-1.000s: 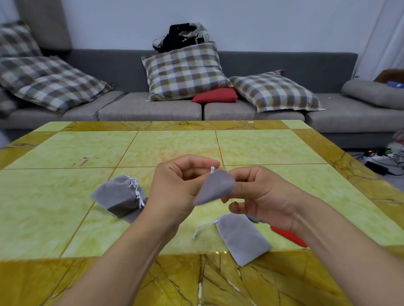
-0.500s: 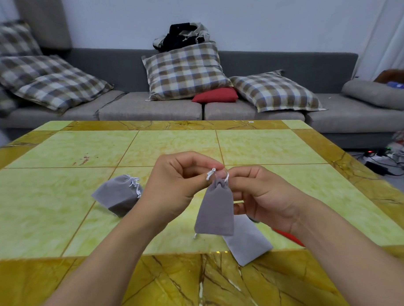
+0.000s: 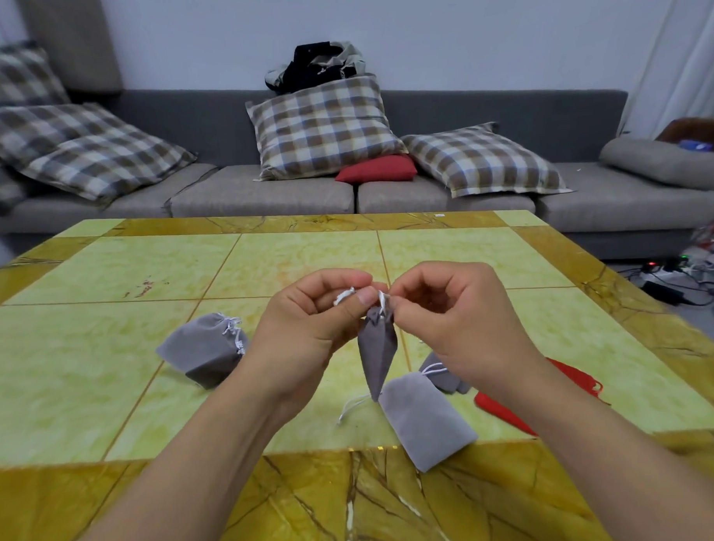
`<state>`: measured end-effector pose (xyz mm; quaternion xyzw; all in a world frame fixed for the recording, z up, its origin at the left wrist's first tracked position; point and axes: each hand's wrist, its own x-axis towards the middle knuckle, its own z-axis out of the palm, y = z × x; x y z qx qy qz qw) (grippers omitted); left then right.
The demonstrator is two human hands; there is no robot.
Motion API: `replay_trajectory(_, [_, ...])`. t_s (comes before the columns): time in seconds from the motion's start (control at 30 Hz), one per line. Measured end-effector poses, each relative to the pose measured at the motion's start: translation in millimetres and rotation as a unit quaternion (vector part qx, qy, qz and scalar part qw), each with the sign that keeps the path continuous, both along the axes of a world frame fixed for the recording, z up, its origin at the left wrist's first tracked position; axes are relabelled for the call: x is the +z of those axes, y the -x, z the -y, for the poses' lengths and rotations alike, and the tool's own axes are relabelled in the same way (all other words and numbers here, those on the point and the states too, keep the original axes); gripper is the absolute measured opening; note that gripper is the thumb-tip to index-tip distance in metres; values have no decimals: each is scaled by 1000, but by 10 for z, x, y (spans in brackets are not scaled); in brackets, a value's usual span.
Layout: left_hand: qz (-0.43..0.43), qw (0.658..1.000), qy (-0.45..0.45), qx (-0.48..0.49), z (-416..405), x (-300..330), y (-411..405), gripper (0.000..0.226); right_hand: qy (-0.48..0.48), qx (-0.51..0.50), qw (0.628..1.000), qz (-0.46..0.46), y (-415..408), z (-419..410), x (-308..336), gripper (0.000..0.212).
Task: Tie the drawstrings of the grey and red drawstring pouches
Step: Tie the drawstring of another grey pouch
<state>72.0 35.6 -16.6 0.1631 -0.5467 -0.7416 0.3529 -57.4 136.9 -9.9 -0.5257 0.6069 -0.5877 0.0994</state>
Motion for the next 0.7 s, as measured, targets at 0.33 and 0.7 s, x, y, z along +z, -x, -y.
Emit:
replay_trajectory(0.33, [-14,1000,-21,-13,11,16,-15,14,15,-58,997,-48,-65,-5,-28,10])
replay_trajectory(0.7, [13,973,174,149,-60,7,23,10,-41,59,978,198,-53,-28,66,8])
